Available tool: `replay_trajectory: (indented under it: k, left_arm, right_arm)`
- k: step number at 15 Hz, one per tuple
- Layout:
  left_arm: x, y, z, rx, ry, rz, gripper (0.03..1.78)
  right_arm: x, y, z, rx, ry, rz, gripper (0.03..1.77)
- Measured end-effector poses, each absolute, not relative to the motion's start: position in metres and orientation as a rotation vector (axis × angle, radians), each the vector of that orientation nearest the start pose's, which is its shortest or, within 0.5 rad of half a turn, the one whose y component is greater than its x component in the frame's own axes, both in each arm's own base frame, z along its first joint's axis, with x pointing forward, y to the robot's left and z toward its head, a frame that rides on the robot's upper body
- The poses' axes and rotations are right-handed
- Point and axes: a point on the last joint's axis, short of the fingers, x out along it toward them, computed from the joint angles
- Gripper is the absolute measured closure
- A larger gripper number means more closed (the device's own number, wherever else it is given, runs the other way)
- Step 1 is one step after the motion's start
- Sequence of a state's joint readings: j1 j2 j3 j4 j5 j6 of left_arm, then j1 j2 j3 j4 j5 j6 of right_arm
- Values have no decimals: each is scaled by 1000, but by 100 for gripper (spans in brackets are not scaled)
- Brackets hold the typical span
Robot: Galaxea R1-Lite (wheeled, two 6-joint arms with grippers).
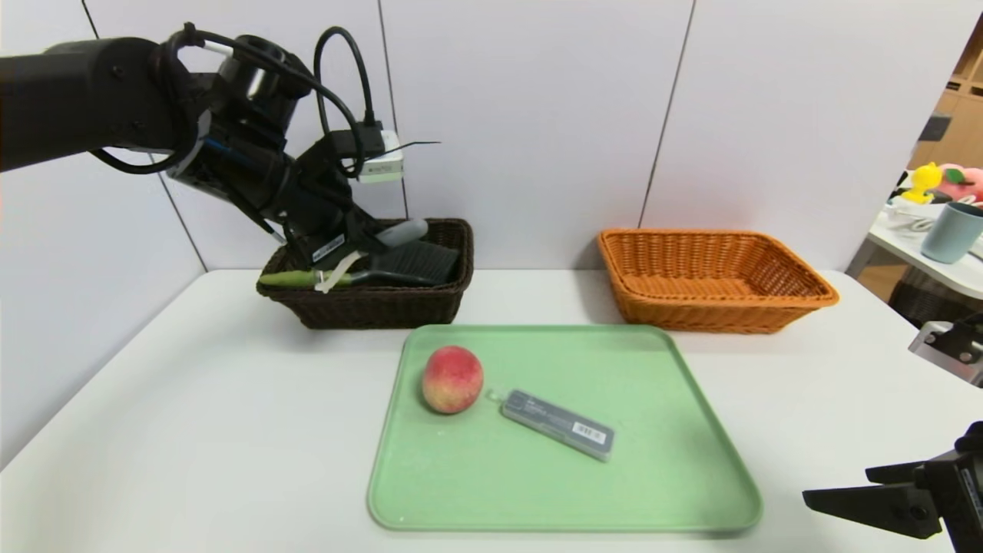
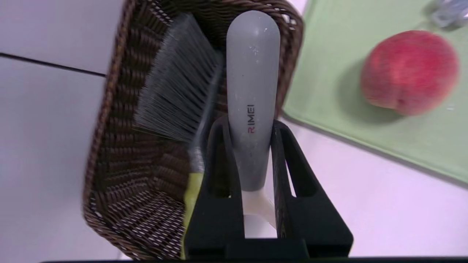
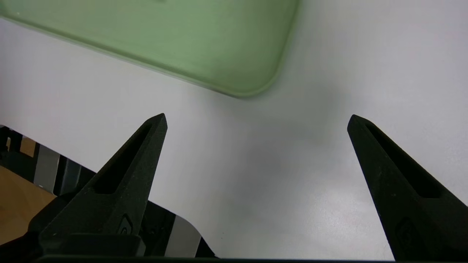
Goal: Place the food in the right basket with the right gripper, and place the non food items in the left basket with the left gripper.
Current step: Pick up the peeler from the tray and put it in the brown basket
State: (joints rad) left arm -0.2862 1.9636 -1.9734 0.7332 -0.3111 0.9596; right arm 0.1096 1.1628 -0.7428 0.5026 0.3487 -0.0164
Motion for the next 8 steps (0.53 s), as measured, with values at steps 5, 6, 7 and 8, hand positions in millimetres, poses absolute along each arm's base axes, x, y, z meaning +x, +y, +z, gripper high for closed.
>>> replay_trajectory:
  k: [5,6,7,8]
  left_arm:
    - [386,-108,265,973,286,-869,154]
    - [389,-109,261,977,284,-871,154]
    - [392,-109,258,984,282,-873,154]
    - [396,-110,255,986,275,-868,154]
  right_arm:
    - [130,22,189,98,933,427,9]
    - [130,21,189,101,933,424,9]
    - [130,20,189,105,933,419,9]
    - [131,20,188,107,935,416,9]
